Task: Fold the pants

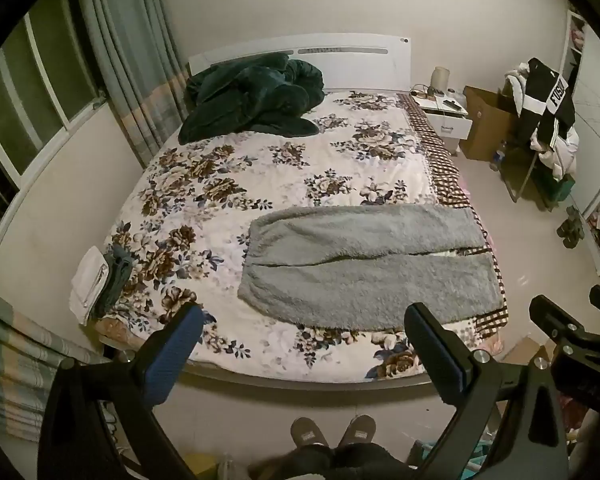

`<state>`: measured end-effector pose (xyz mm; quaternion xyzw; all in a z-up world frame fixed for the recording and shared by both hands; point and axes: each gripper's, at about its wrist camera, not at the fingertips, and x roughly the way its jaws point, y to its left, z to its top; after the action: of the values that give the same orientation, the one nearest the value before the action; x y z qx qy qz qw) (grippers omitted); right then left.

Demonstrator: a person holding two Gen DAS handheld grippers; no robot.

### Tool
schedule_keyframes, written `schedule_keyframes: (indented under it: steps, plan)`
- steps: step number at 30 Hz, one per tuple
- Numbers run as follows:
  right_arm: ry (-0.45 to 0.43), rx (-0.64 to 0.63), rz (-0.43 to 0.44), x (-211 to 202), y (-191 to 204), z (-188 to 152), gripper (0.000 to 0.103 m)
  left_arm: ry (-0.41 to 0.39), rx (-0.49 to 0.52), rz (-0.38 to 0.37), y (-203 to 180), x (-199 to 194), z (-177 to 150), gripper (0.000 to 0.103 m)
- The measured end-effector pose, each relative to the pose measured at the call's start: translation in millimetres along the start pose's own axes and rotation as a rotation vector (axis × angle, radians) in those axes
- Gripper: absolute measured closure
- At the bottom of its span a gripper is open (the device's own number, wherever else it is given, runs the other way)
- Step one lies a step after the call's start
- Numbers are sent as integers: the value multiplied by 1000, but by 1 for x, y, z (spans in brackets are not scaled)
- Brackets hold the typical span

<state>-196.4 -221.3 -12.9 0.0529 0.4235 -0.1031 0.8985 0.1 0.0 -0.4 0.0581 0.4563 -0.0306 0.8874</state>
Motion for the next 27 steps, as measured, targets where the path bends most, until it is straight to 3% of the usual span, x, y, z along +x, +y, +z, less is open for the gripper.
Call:
schedule_keyframes:
  steps: [20, 27]
  plan:
    - [-2, -15, 5, -11, 16, -7, 0, -1, -4, 4, -2, 0, 0, 0]
    - [-5, -30, 5, -13, 22, 6, 0, -1, -5, 1, -1, 0, 0, 0]
